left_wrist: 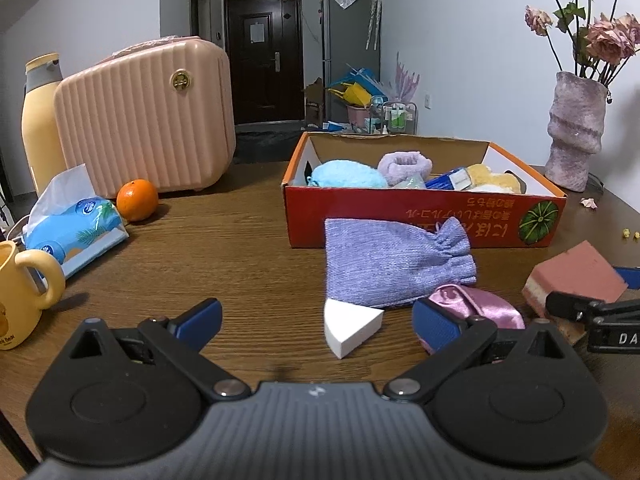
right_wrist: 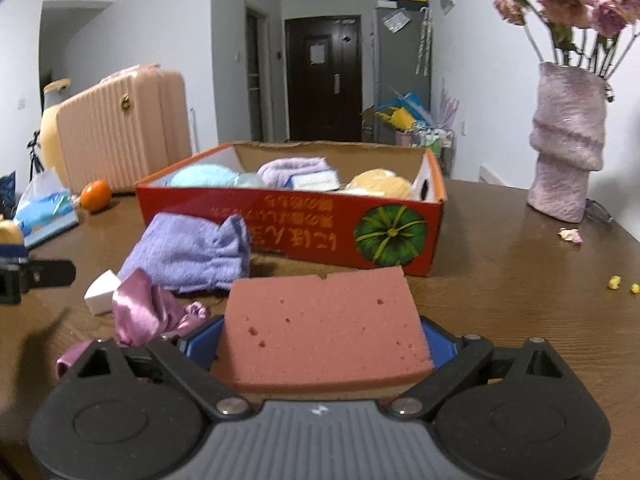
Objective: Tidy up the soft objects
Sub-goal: 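Close the right tool on the pink sponge while the left tool closes on the satin scrunchie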
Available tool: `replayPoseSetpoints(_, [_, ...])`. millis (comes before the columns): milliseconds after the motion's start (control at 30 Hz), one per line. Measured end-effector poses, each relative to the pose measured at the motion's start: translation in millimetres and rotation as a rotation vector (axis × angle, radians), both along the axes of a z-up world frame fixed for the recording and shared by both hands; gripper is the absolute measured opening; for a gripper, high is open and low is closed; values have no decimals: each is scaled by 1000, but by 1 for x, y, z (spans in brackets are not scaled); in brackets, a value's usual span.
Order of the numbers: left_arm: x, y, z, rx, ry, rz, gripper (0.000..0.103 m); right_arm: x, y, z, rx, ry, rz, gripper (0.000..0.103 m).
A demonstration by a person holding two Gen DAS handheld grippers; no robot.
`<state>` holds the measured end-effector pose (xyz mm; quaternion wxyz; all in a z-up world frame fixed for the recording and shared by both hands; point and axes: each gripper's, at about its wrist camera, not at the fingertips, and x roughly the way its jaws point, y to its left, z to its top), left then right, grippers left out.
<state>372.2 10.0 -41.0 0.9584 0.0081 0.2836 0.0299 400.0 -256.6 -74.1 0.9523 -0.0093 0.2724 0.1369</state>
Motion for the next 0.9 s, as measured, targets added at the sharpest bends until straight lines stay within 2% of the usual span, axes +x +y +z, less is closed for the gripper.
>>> replayPoseSetpoints(333, [-2, -36, 4, -79, 0, -27, 103, -12, -28, 9, 32, -34, -39, 98])
replayPoseSetpoints(667, [5, -78, -10, -40, 63, -76, 103, -21, -62, 15, 47, -64, -87, 98])
replayPoseSetpoints(900, [11, -95, -22, -5, 109, -75, 103, -24, -74, 16, 57, -70, -109, 98])
